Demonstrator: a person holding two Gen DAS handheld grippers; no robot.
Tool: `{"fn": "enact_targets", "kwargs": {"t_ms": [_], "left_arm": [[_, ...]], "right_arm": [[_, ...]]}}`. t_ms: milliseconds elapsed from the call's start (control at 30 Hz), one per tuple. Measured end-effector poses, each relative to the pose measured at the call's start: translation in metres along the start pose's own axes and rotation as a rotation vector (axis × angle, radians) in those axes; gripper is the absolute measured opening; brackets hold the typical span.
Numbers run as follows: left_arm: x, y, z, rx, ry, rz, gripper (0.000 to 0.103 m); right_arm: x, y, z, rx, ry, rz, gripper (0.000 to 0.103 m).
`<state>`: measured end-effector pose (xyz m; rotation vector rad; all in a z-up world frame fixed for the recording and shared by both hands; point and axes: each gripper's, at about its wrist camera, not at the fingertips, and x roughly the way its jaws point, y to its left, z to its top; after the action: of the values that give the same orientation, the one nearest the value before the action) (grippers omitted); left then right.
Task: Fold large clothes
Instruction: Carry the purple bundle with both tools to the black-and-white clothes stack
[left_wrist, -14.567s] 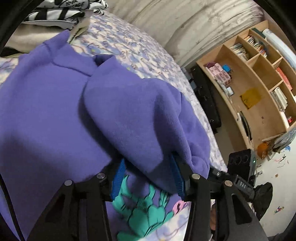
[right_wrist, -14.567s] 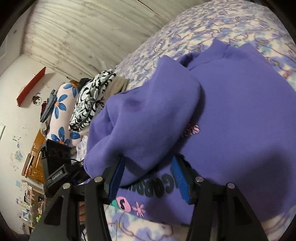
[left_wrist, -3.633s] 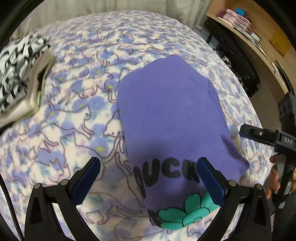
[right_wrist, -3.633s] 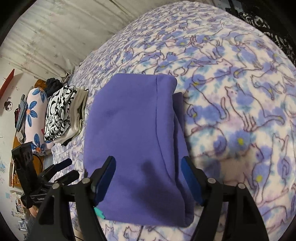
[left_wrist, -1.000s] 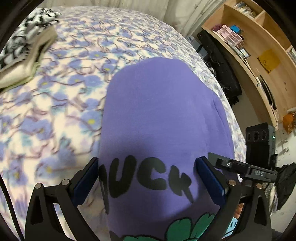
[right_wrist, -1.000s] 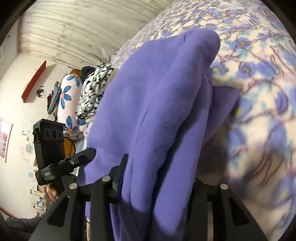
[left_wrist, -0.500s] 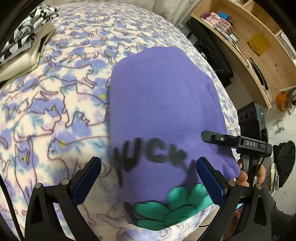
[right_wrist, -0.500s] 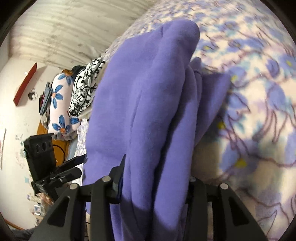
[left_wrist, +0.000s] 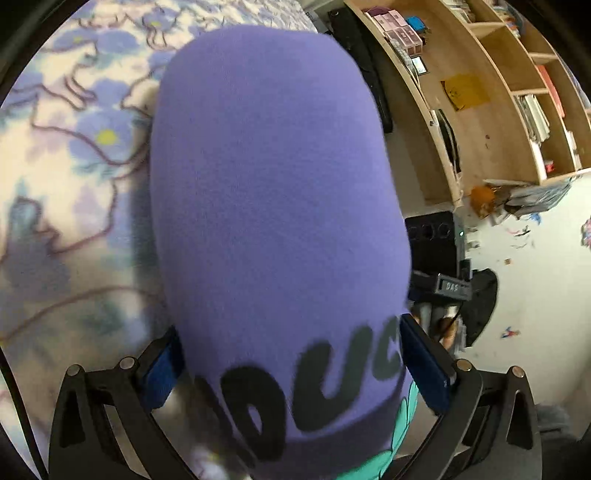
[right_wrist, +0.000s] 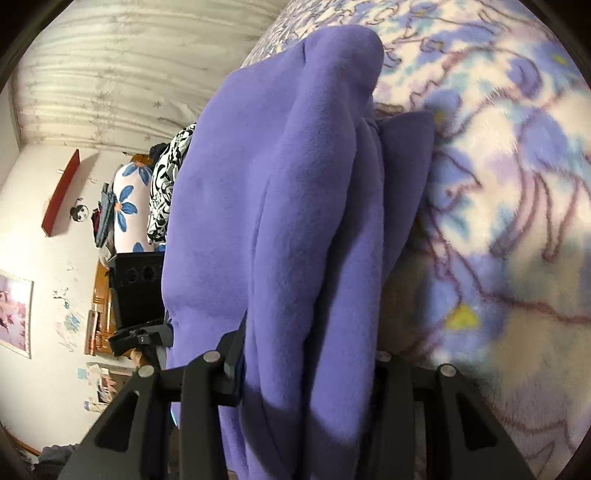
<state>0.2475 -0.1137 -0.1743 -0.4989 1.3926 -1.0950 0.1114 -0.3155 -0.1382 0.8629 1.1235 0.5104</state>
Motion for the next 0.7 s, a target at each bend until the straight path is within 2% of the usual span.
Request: {"fn": "enact_targets", "kwargs": {"t_ms": [167, 400, 500, 700], "left_arm": [[0.008, -0.006, 0.008, 0.011, 0.009, 0.011, 0.103], [-0.009, -0.041, 0.004, 0.115, -0.042, 0.049, 0.103], [-0.033, -0.055, 0.003, 0.121, -0.078, 0.057, 0.103], [-0.111, -0.089, -0.007, 0.156, -0.168, 0.138, 0.103]], "right_arm": [[-0.002, 0.002, -0.002, -0.027, -0.014, -0.008, 0.041], [-0.011, 0.049, -0.008, -0.156, -0.06, -0.072, 0.04], [-0.015, 0.072, -0.006, -0.173, -0.091, -0.058, 0.04], [-0.007, 0.129, -0.001, -0.243, -0.111, -0.002, 0.04]]}}
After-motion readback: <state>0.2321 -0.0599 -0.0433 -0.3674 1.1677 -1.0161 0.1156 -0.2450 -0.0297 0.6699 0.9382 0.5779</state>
